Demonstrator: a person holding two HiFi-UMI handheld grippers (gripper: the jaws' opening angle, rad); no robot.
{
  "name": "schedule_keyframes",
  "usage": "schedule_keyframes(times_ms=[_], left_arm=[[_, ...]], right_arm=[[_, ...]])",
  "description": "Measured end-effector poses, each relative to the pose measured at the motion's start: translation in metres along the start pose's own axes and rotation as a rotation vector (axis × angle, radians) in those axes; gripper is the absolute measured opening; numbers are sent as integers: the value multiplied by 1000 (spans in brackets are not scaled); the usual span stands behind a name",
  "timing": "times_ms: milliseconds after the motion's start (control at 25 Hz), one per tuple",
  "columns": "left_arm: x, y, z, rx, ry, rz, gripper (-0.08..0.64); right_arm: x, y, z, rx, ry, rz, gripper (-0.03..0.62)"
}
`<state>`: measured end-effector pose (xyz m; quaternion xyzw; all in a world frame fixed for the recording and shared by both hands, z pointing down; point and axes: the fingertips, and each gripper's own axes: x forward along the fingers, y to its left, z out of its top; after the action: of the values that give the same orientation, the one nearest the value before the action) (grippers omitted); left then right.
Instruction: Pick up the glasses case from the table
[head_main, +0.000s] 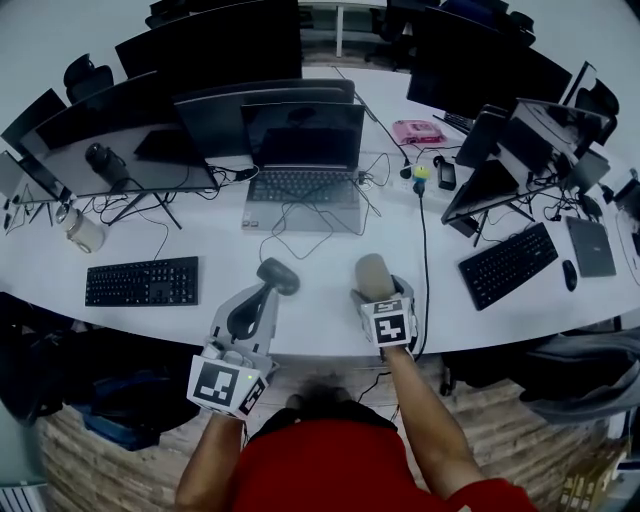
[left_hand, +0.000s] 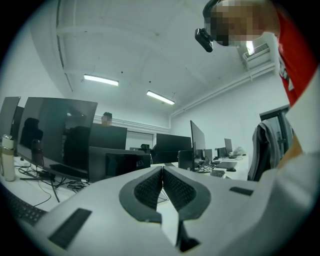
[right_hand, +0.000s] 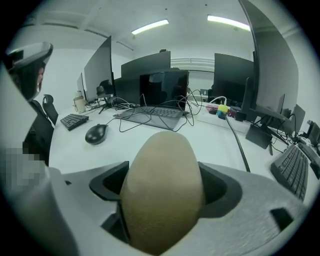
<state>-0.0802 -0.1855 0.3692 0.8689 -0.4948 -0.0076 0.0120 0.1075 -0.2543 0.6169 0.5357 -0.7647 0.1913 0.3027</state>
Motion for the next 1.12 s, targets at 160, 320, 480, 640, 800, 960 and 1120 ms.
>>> schedule_keyframes(times_ms=[160,320,480,640,800,960,1120], left_arm=[[-7,3,-2,-6,-2,3,11],[-13,4,-1,-8,-6,1,11],[-18,9,3,-17,-15,10,11],[-23,13,8,-25,-20,14,11],[-26,14,15,-22,-24,19,11],[-30,13,22,-17,-29,19,11],[-33,9,28,-19,-33,10,11]], right_arm=[[0,0,1,16,-4,-1,407],[-13,2,15,46,-53,0,403],[-40,12,42,61,-130,25,402],[-77,26,73,56,-220,53,402],[-117,40,103,44,-309,86,402],[-155,54,126,33,-398,117,401],[-187,65,140,45,-465,152,400]])
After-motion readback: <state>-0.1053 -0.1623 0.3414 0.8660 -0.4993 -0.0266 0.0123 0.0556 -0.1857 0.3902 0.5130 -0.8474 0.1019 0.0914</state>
